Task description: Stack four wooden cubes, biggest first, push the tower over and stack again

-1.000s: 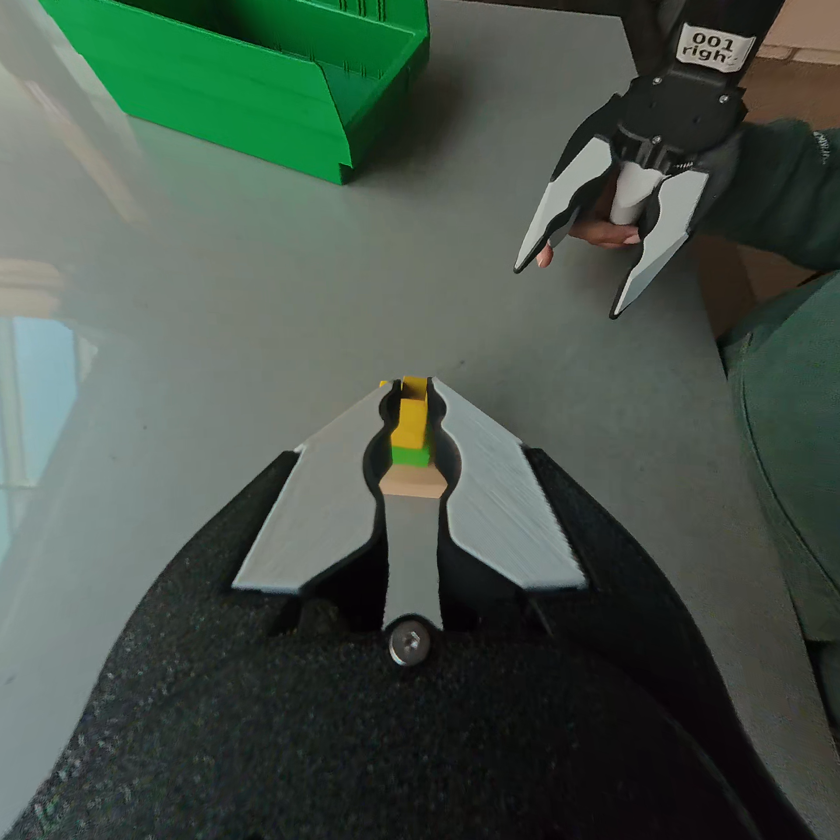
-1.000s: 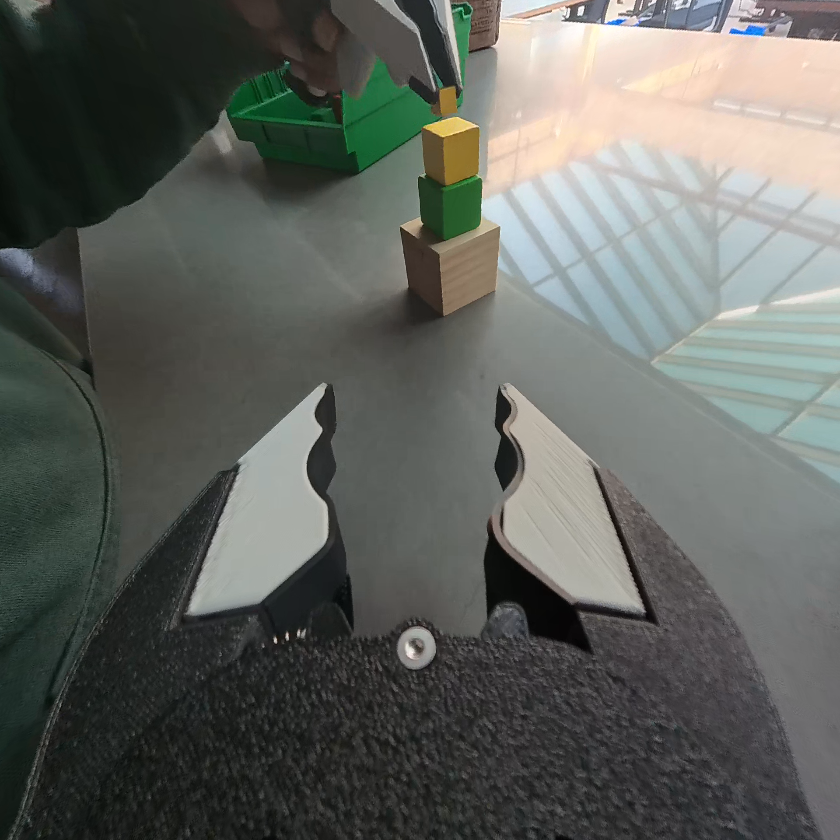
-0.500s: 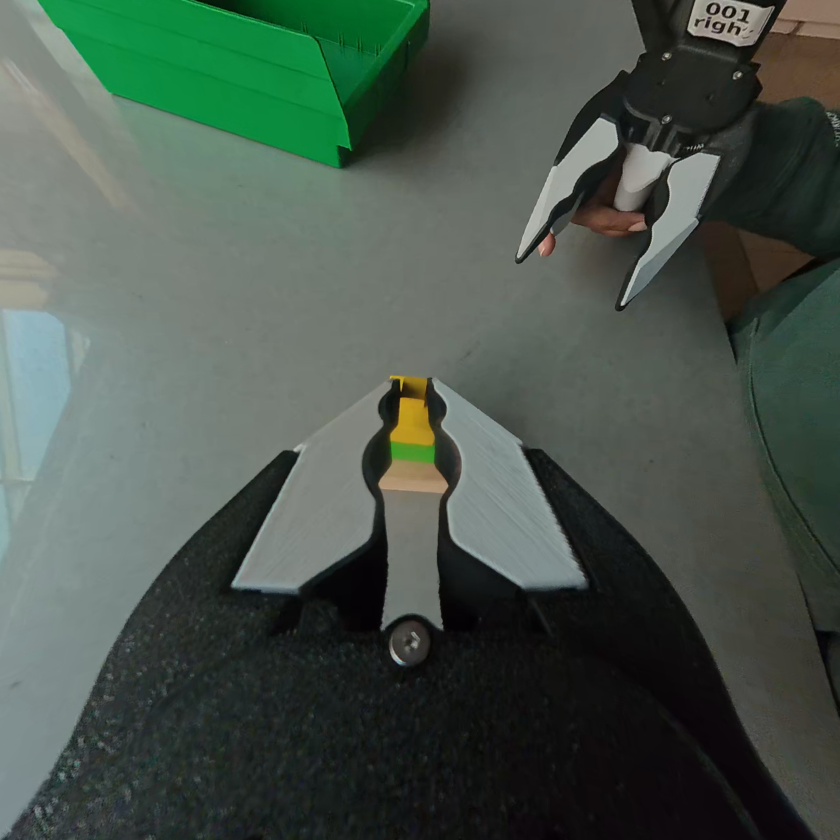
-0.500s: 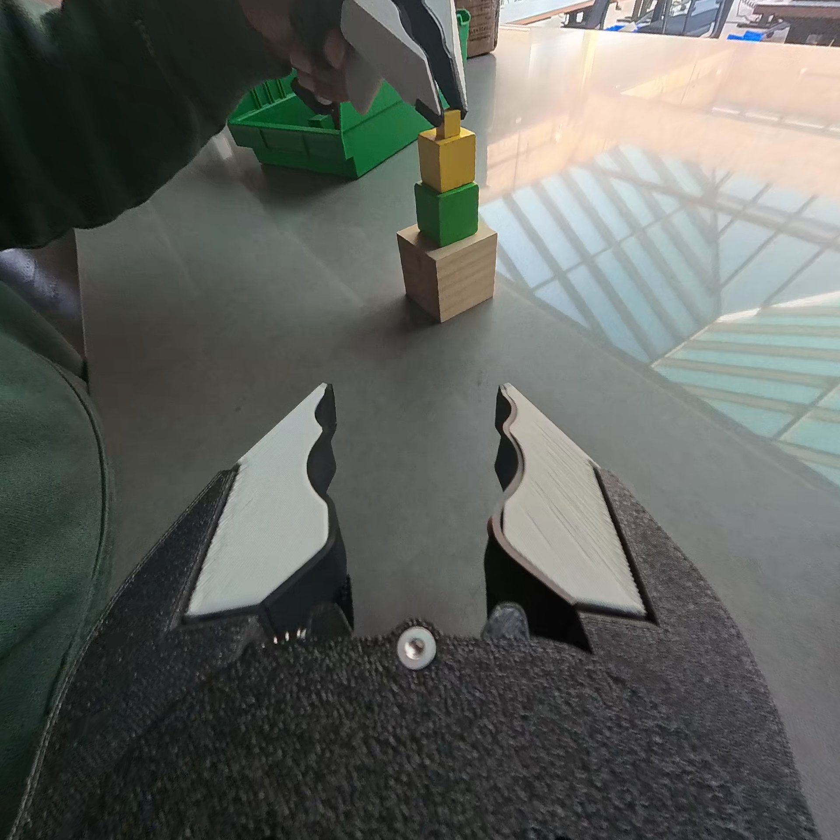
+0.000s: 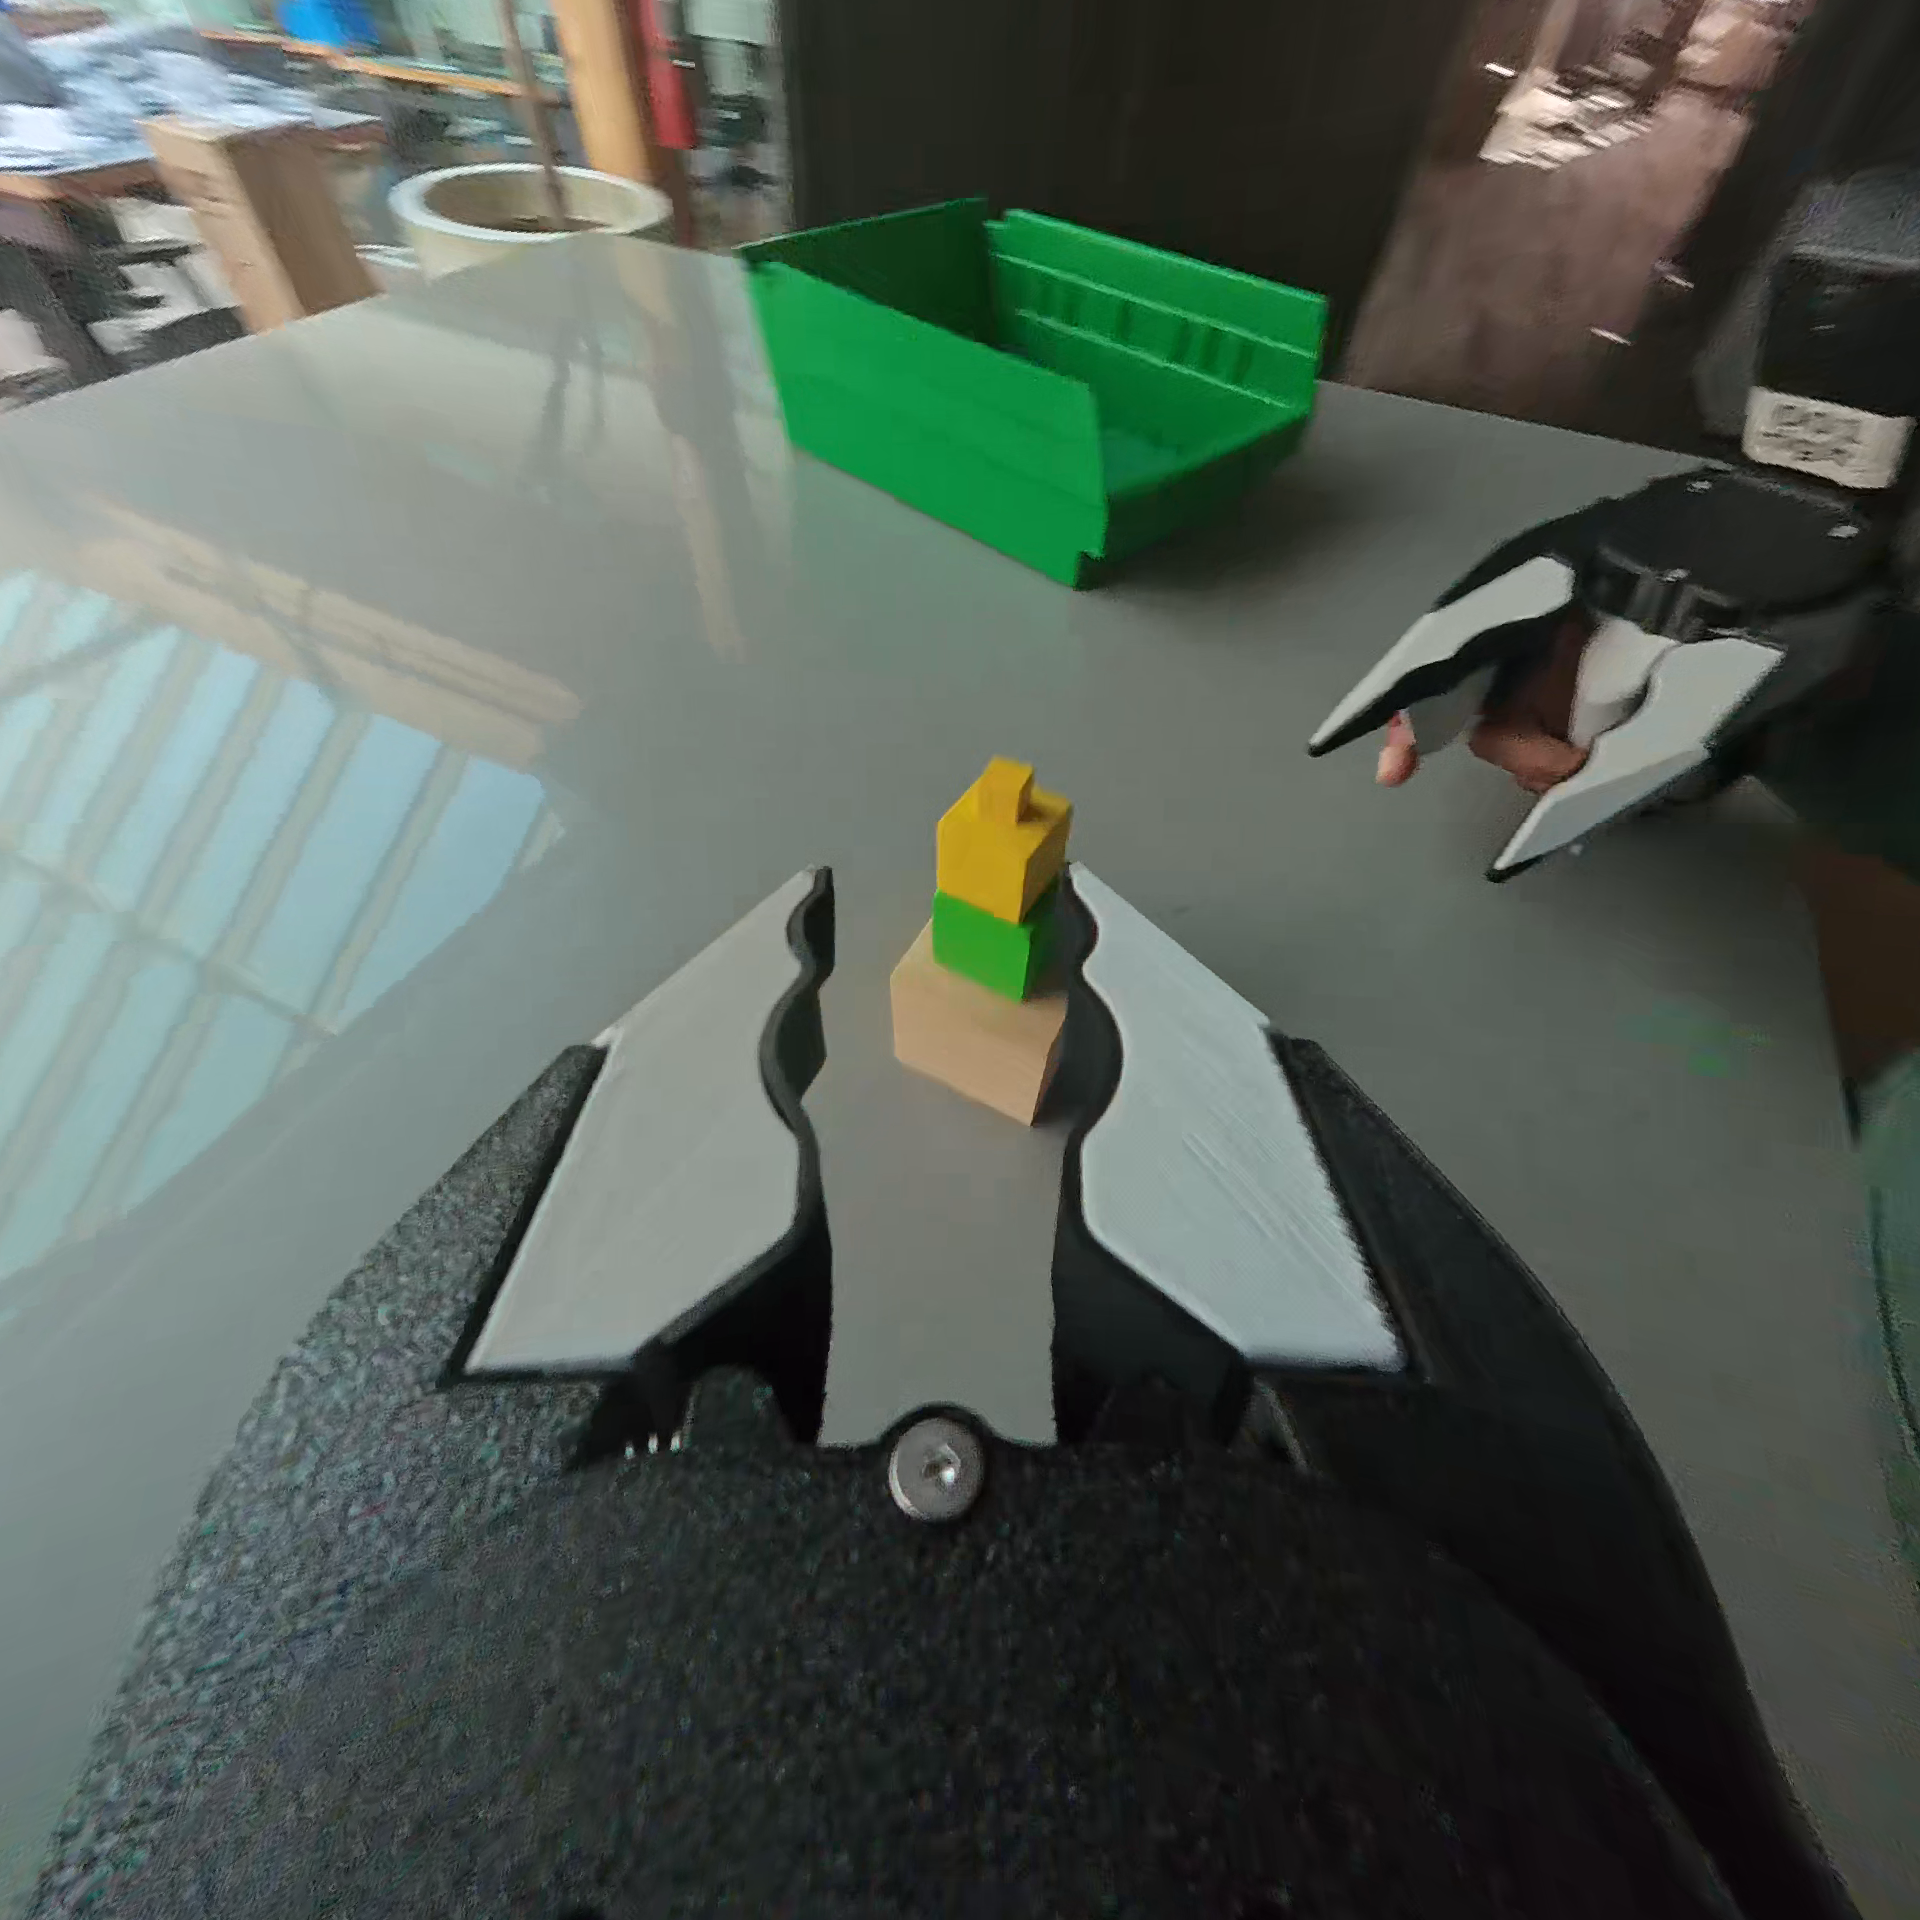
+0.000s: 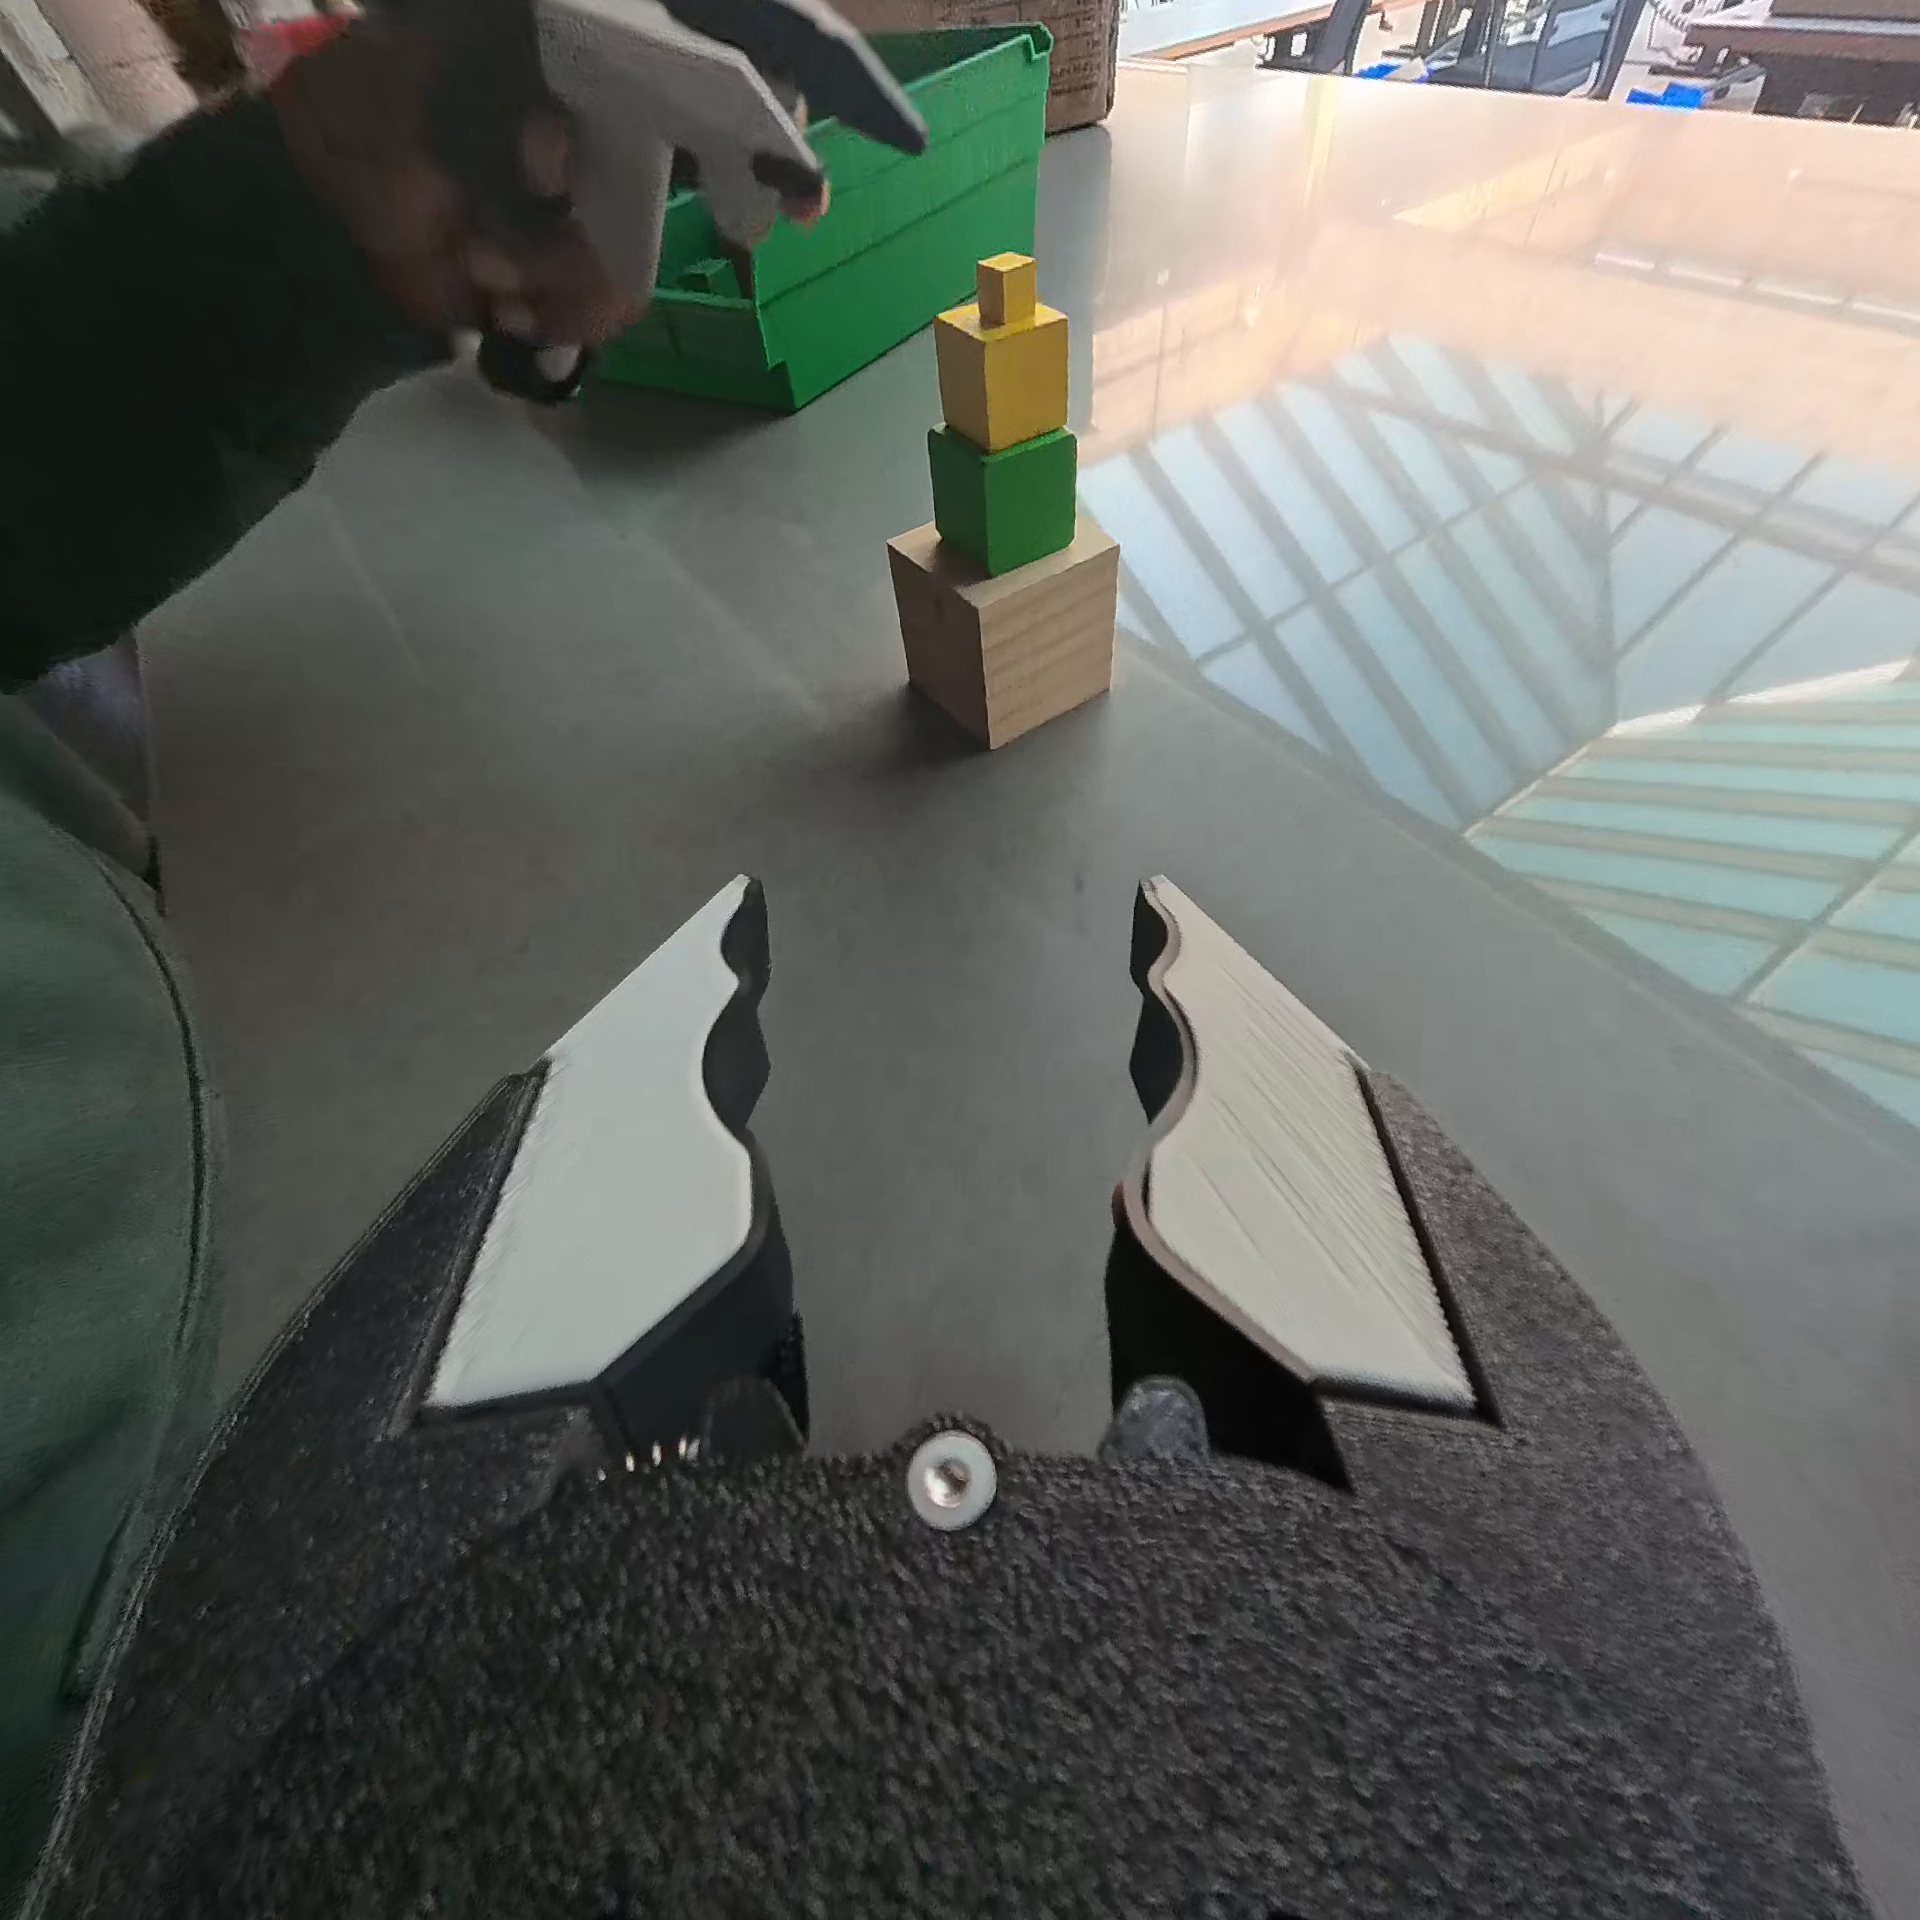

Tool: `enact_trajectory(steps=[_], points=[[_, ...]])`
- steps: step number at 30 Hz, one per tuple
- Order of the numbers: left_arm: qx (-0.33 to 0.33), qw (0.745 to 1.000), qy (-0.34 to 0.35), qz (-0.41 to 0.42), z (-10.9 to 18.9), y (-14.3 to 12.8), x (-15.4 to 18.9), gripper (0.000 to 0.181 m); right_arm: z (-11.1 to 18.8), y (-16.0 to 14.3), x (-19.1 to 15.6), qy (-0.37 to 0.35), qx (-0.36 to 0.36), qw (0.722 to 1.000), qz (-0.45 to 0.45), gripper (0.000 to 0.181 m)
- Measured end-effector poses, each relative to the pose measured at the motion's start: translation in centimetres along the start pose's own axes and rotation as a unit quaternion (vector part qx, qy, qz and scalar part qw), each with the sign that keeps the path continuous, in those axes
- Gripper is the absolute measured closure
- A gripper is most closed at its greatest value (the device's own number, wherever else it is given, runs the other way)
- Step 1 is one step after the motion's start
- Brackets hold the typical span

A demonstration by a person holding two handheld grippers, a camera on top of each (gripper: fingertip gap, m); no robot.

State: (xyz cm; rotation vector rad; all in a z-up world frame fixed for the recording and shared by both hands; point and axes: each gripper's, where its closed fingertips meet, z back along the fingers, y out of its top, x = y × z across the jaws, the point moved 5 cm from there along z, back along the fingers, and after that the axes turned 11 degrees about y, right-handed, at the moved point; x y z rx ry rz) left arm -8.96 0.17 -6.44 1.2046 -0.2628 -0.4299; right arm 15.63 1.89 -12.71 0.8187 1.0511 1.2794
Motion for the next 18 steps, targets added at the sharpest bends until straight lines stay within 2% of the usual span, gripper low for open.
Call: enact_trajectory(steps=[5,9,10,15,18], points=[[-0.010,0.993,0.102,0.061,2.4,-4.3,0.8,0.135,-1.3,0.3,-0.2,0.000,-0.010,1.000,0.006,0.122],[-0.007,0.986,0.141,0.089,4.3,-6.0,1.5,0.135,-3.5,0.4,-0.7,0.012,-0.035,0.999,0.025,0.176],[-0.004,0.985,0.146,0.092,4.7,-6.1,1.5,0.136,-4.2,0.6,-0.8,0.016,-0.037,0.999,0.027,0.181],[0.006,0.983,0.154,0.100,6.0,-6.2,1.3,0.137,-9.8,2.3,-3.0,0.088,-0.046,0.994,0.050,0.181],[0.009,0.982,0.162,0.100,6.3,-6.4,1.1,0.137,-13.3,3.3,-3.9,0.099,-0.055,0.991,0.073,0.181]])
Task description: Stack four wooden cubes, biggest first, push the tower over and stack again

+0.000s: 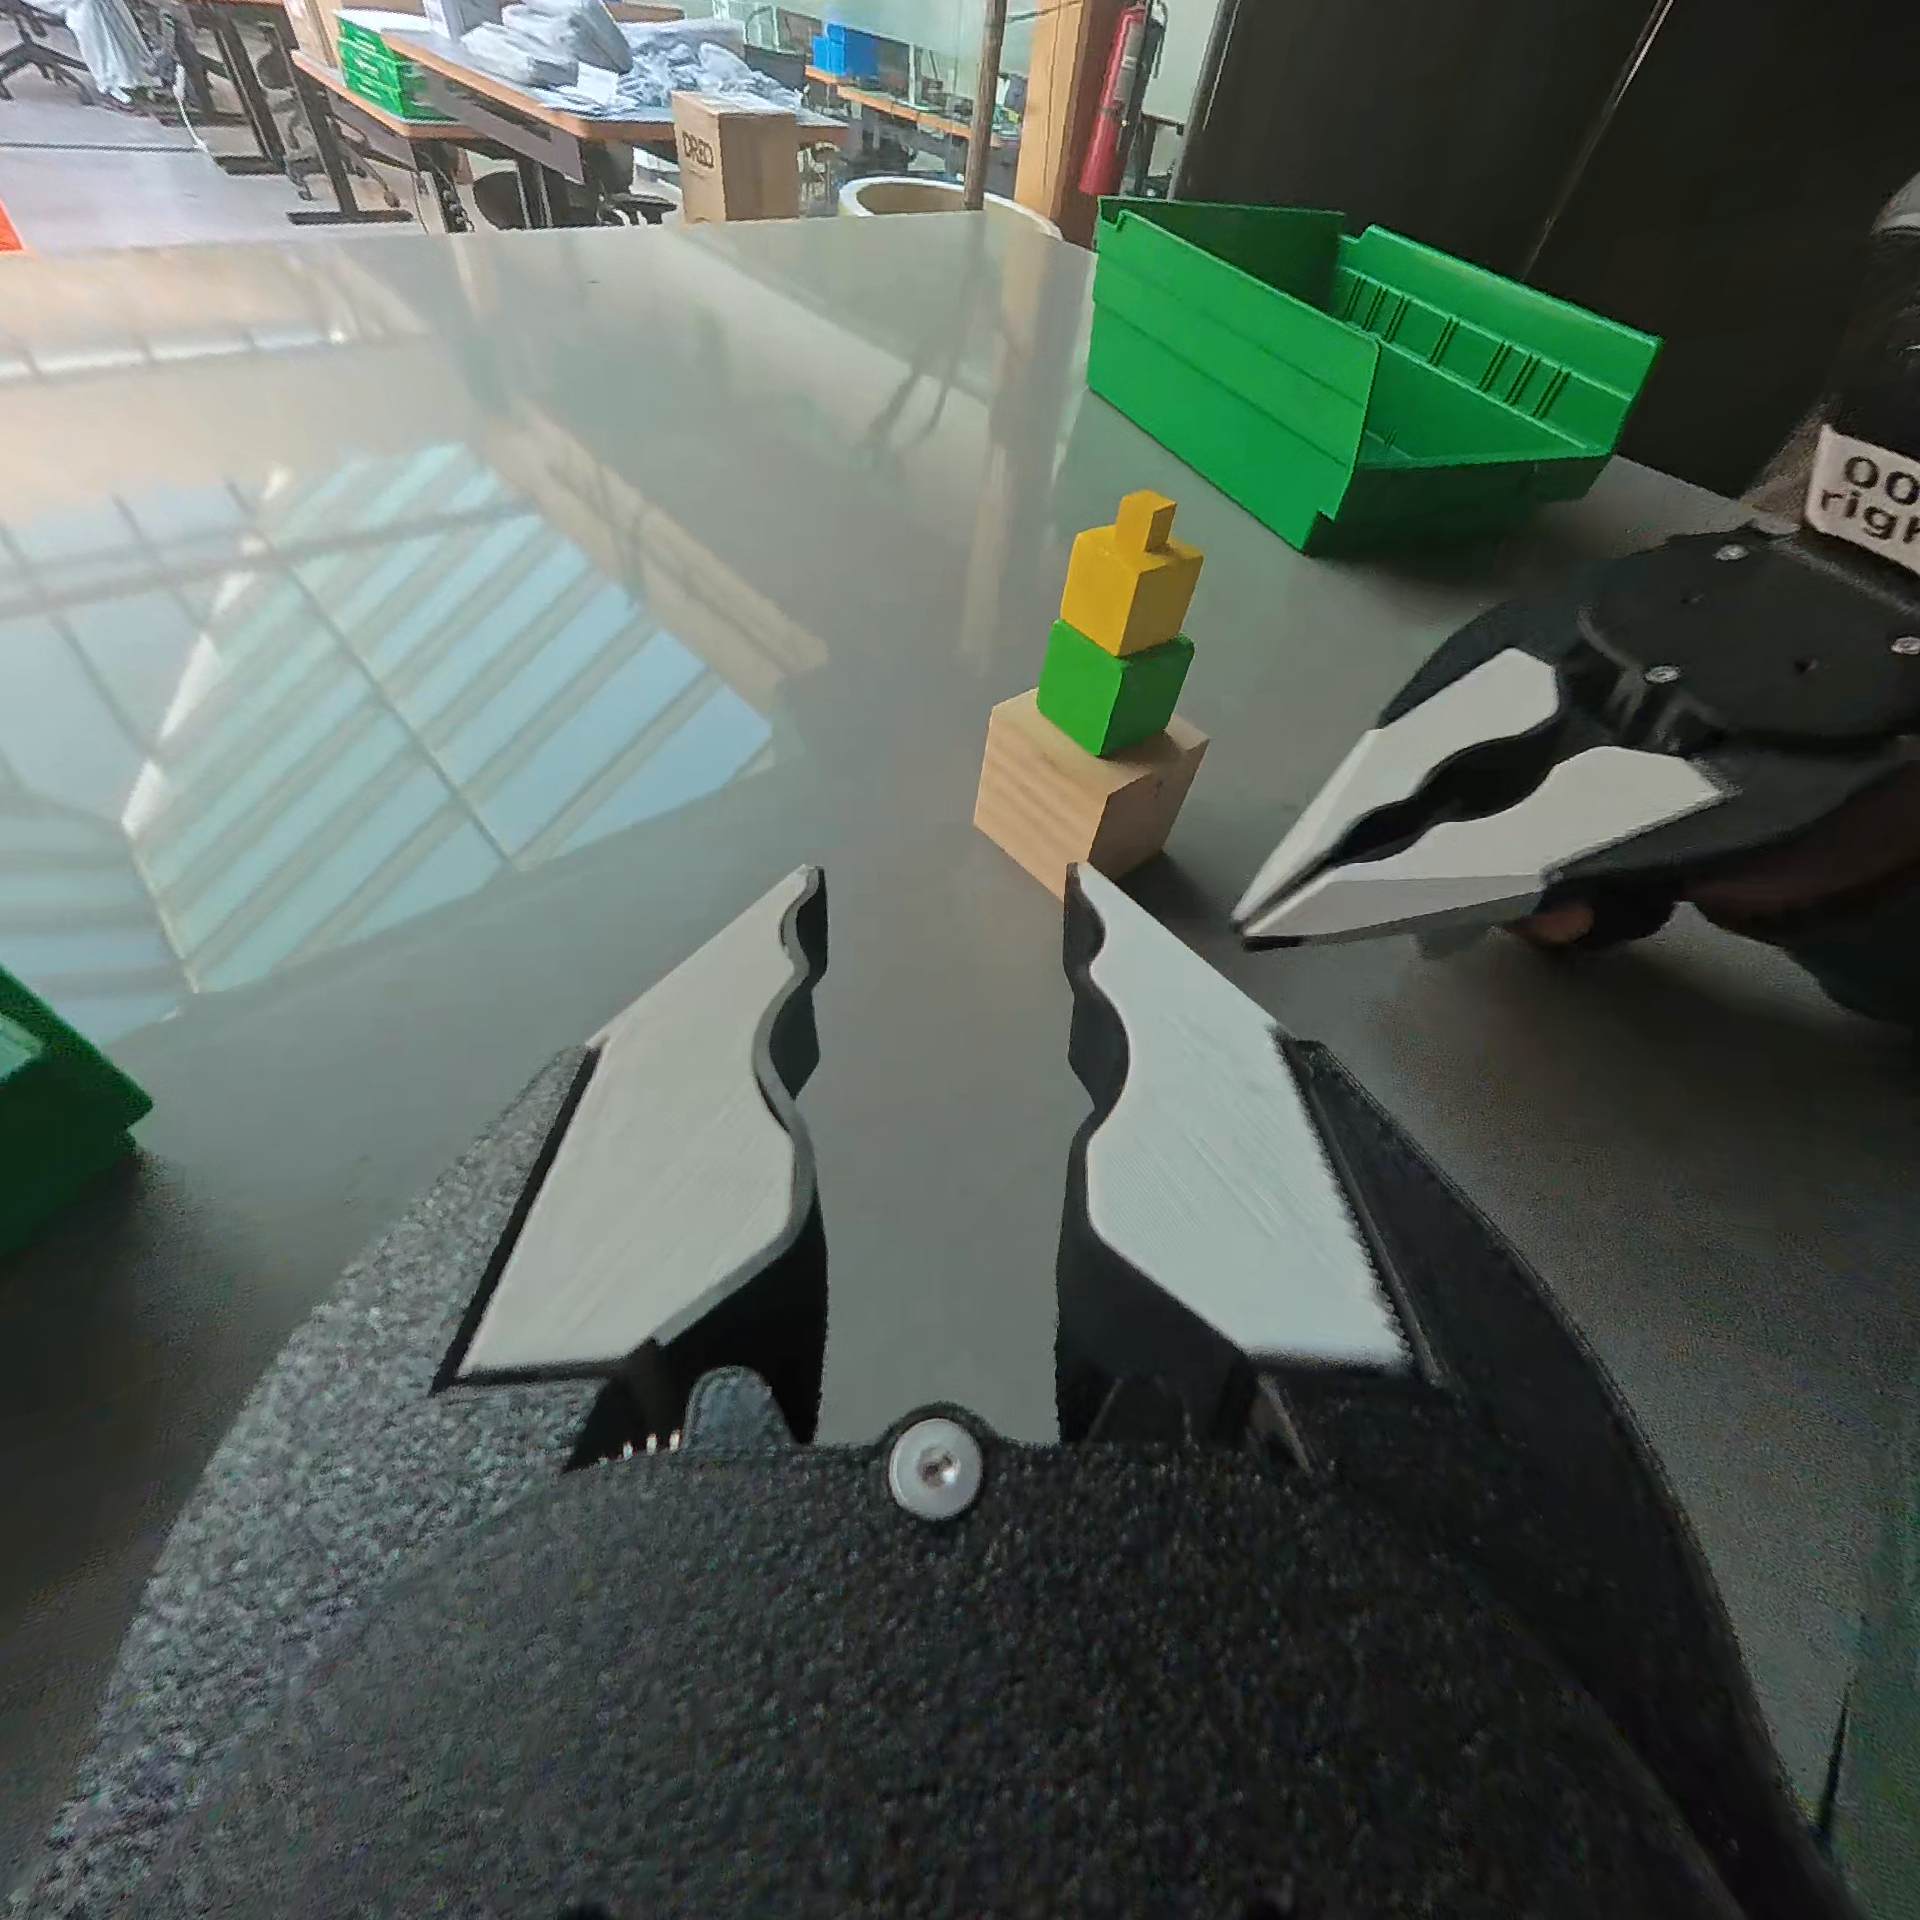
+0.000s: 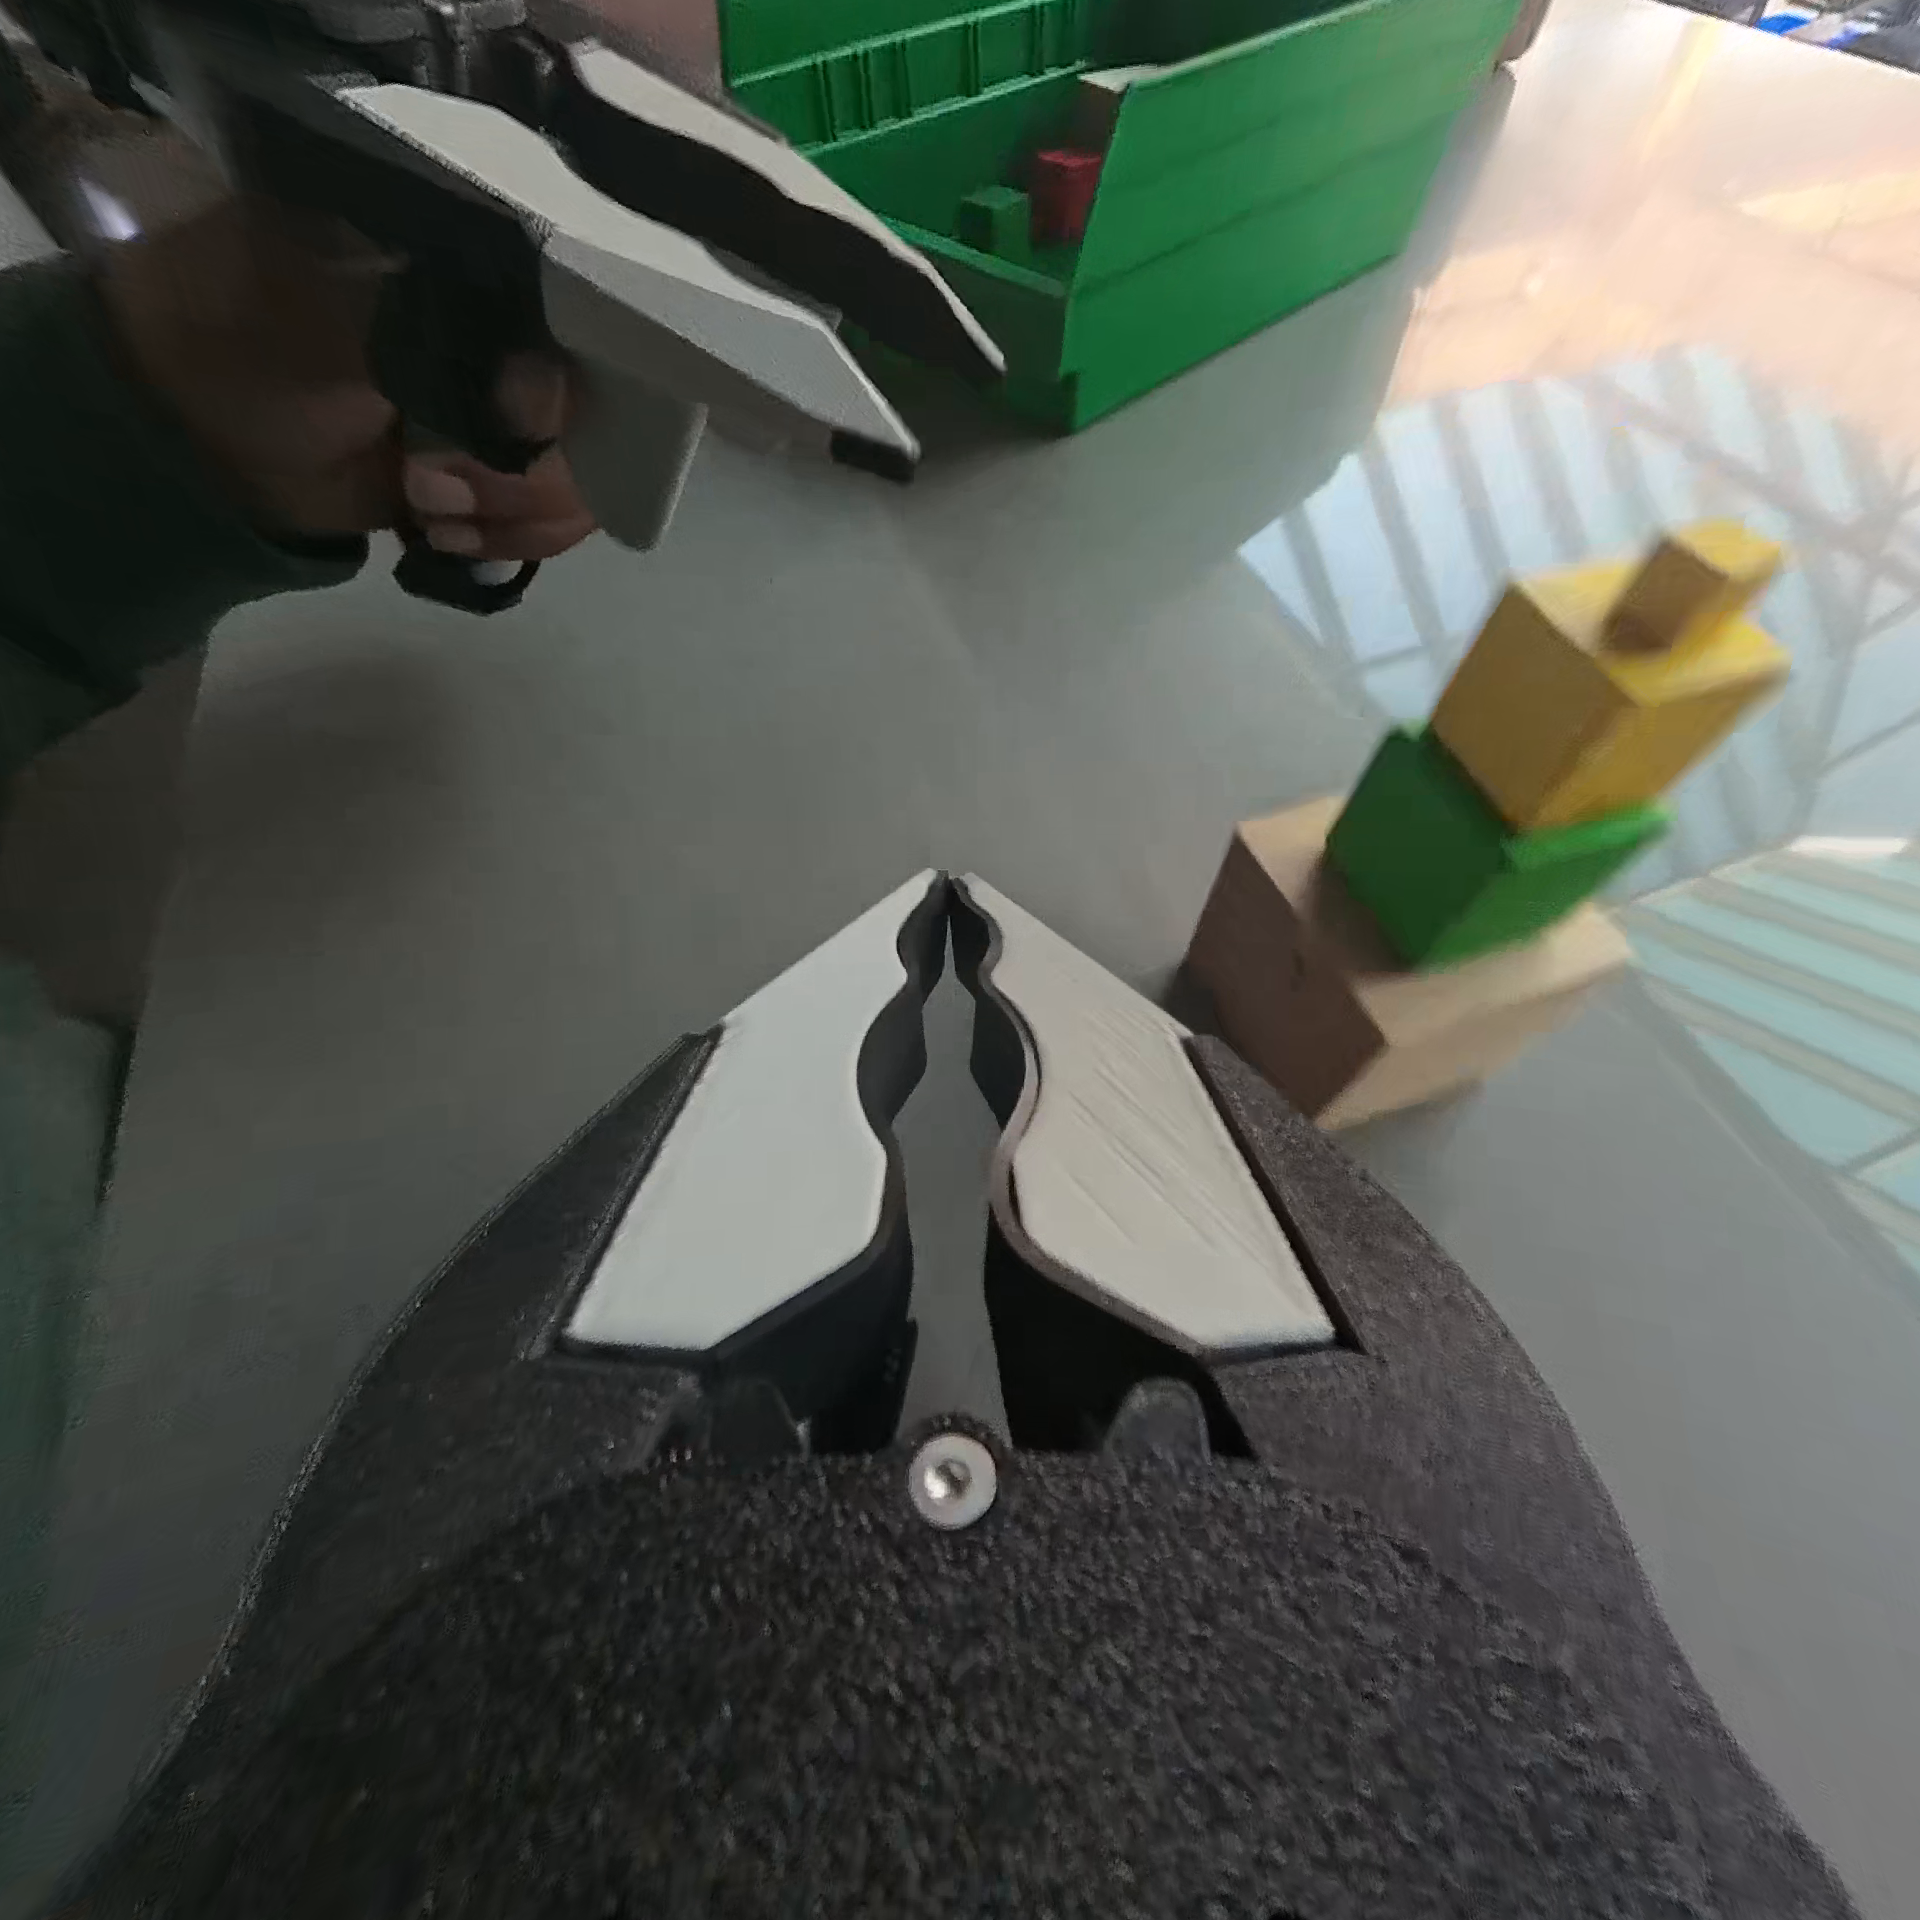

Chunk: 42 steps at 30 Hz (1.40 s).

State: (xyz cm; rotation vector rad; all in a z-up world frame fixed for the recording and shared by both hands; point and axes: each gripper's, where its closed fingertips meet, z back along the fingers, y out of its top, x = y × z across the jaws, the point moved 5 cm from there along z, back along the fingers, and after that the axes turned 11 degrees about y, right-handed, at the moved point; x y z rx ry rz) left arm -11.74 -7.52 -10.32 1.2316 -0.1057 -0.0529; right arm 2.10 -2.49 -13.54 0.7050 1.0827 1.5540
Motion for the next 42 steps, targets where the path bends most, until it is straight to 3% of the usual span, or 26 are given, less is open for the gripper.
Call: enact_trajectory(steps=[2,5,10,14,24,35,38,42], points=[[0.001,1.000,0.002,0.009,0.0,-0.2,-0.2,0.137,-1.2,0.9,1.4,-0.017,0.000,1.000,0.003,0.181],[0.001,1.000,0.004,0.019,0.0,-0.6,-0.5,0.137,-0.3,1.1,6.2,-0.065,0.011,0.997,-0.046,0.181],[-0.006,1.000,0.001,0.030,-0.6,-1.1,-1.1,0.138,5.7,0.2,15.5,-0.204,0.110,0.959,-0.163,0.181],[-0.008,0.999,-0.014,0.034,-1.7,-0.9,-0.9,0.138,9.7,-1.2,19.2,-0.273,0.156,0.923,-0.221,0.181],[-0.014,0.999,-0.032,0.008,-3.7,-0.4,0.2,0.138,11.3,-2.1,18.4,-0.296,0.147,0.919,-0.213,0.174],[0.000,1.000,0.010,0.020,-3.4,0.0,-1.1,0.135,12.7,-3.5,14.9,-0.314,0.085,0.931,-0.167,0.156],[0.001,1.000,0.018,0.024,-3.3,-0.1,-1.2,0.134,13.1,-3.8,13.9,-0.321,0.062,0.934,-0.143,0.135],[-0.001,0.999,0.025,0.022,-3.3,-0.3,-1.2,0.132,13.4,-4.9,12.9,-0.334,0.019,0.933,-0.135,0.085]])
